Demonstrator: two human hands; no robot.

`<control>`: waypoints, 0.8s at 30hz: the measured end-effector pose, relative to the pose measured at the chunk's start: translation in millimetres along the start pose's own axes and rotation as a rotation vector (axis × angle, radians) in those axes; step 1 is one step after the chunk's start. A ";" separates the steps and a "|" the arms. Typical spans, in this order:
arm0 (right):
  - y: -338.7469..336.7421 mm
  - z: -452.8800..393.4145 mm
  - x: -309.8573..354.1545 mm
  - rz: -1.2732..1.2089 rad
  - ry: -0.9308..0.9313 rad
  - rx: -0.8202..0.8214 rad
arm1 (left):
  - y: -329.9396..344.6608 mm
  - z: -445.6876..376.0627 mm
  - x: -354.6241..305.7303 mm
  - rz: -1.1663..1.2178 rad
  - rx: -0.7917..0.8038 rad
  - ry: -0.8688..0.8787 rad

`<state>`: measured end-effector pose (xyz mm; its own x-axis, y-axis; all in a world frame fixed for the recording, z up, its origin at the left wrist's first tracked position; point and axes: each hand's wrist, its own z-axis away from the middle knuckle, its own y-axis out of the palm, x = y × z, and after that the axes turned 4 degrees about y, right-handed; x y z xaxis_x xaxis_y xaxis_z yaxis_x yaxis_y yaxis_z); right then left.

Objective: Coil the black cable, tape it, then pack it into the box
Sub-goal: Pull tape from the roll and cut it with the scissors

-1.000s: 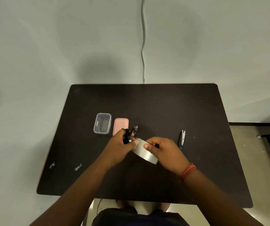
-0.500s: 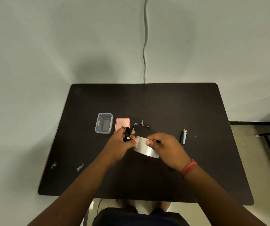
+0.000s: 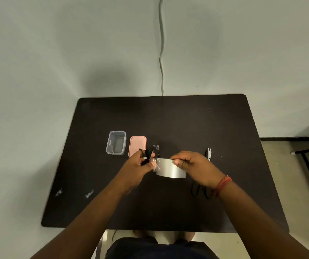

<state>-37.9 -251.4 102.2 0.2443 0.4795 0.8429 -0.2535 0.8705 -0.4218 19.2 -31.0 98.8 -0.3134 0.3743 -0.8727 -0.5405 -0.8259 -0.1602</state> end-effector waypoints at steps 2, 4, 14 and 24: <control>-1.0 0.1 -0.2 -0.012 0.000 0.010 | 0.7 -1.1 1.8 0.010 0.005 -0.009; -0.4 1.5 -6.5 -0.072 0.022 -0.071 | 2.1 -2.9 5.8 0.068 -0.001 -0.030; 42.7 43.4 -127.9 0.375 0.614 -0.386 | 6.3 -16.1 36.3 0.194 -0.145 -0.133; 68.7 28.7 -132.4 0.611 0.656 -0.441 | 22.2 -36.8 36.9 0.092 -0.253 -0.107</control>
<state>-114.6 -258.2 -28.7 0.6903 0.7090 0.1442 -0.1706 0.3531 -0.9199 24.4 -51.0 46.2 -0.4396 0.3241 -0.8377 -0.2982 -0.9324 -0.2042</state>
